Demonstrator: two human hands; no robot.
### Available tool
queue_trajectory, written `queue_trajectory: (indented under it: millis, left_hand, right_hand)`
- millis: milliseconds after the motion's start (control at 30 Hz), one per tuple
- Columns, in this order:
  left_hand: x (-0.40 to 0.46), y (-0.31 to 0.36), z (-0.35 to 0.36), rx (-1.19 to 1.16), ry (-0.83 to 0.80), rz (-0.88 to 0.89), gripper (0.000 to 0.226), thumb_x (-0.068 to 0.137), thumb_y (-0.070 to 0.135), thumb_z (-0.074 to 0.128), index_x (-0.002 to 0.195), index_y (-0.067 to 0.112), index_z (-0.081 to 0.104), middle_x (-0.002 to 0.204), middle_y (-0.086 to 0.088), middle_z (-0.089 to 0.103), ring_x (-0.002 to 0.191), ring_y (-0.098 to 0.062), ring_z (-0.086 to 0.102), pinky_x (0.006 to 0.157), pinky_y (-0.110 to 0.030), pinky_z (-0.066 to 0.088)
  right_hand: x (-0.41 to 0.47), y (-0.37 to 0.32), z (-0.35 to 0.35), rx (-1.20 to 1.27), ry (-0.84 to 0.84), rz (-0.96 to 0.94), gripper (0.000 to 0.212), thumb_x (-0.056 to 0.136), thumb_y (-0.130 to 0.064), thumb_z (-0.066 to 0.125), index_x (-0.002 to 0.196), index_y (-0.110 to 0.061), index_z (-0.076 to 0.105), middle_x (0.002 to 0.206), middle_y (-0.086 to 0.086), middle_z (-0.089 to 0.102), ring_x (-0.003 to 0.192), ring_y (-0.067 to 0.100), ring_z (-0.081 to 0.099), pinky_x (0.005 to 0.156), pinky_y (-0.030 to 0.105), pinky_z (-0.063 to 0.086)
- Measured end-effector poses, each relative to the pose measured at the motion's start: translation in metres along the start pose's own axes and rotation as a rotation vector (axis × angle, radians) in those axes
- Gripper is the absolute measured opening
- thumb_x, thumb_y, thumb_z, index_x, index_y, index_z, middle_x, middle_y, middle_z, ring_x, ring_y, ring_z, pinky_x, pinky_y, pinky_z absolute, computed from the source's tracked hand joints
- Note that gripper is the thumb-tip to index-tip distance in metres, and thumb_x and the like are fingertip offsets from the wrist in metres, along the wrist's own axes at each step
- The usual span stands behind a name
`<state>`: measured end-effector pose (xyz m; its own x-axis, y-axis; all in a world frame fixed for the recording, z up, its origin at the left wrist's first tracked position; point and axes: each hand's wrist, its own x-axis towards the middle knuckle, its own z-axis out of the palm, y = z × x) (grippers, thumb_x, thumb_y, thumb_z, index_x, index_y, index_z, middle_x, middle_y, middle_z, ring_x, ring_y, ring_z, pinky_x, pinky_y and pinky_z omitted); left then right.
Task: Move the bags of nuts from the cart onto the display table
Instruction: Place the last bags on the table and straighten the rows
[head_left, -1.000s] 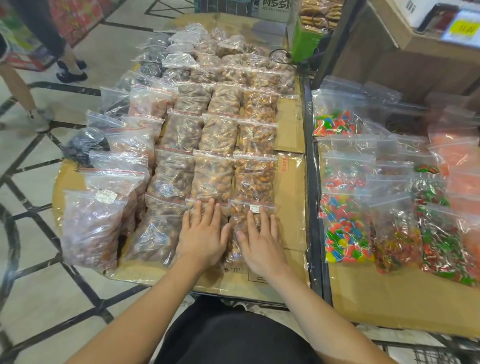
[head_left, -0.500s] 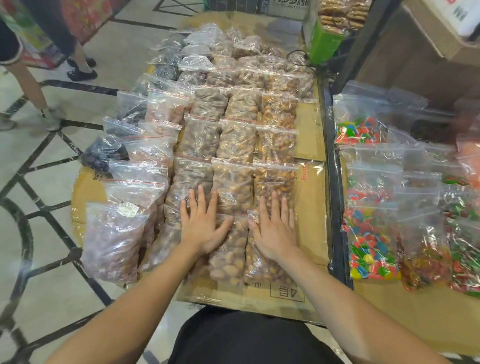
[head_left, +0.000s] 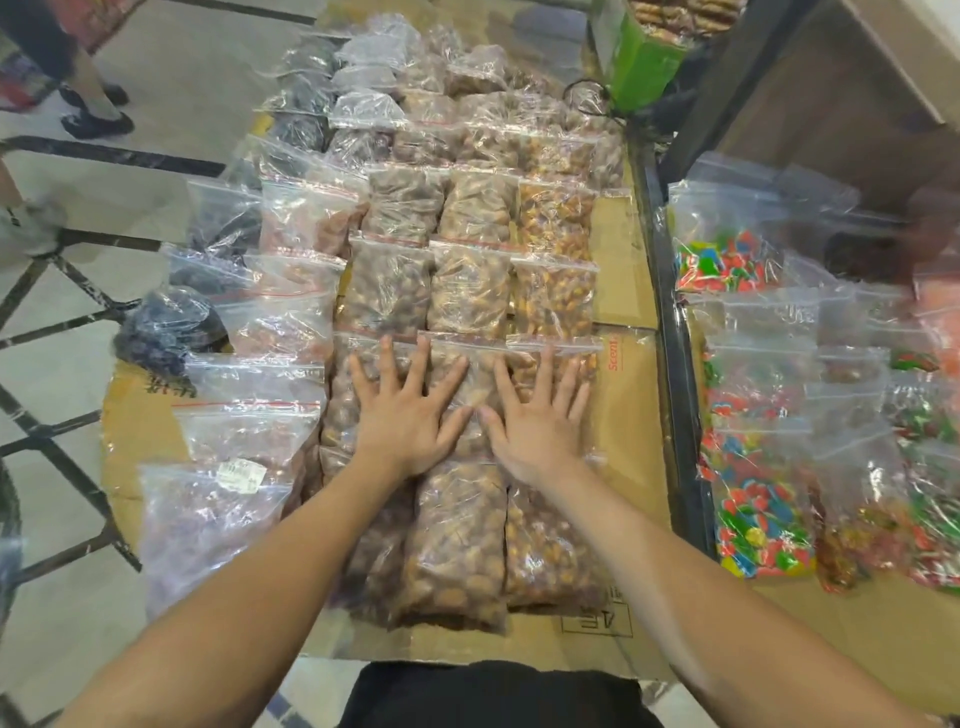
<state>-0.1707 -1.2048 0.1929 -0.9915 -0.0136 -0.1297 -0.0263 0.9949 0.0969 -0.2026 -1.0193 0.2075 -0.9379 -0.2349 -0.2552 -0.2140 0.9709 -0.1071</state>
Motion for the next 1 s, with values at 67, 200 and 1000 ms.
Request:
queue_trajectory:
  millis: [67, 200, 1000]
  left_hand:
    - [0.005, 0.0, -0.002, 0.004, -0.043, 0.005, 0.068, 0.093, 0.075, -0.001, 0.156, 0.051, -0.014, 0.169, -0.007, -0.019, 0.149, -0.051, -0.024, 0.109, -0.079, -0.013]
    - [0.009, 0.0, -0.009, -0.004, -0.129, 0.019, 0.069, 0.093, 0.076, -0.002, 0.154, 0.049, -0.021, 0.165, -0.008, -0.031, 0.145, -0.049, -0.035, 0.107, -0.08, -0.016]
    - [0.146, -0.013, -0.06, -0.094, -0.23, 0.052, 0.058, 0.098, 0.072, 0.009, 0.154, 0.06, 0.011, 0.17, 0.016, -0.01, 0.154, -0.045, -0.015, 0.107, -0.081, -0.012]
  right_hand:
    - [0.0, -0.002, 0.005, -0.041, -0.017, -0.004, 0.07, 0.101, -0.07, 0.009, 0.161, -0.042, -0.016, 0.164, 0.018, -0.035, 0.148, 0.053, -0.03, 0.12, 0.069, -0.014]
    - [0.001, -0.004, 0.0, -0.052, -0.032, 0.01, 0.072, 0.099, -0.073, 0.008, 0.16, -0.044, -0.015, 0.166, 0.017, -0.033, 0.149, 0.052, -0.029, 0.121, 0.068, -0.011]
    - [0.117, 0.008, -0.057, 0.072, -0.028, -0.011, 0.056, 0.103, -0.064, 0.019, 0.158, -0.057, 0.013, 0.173, -0.001, -0.017, 0.156, 0.044, -0.017, 0.121, 0.071, -0.005]
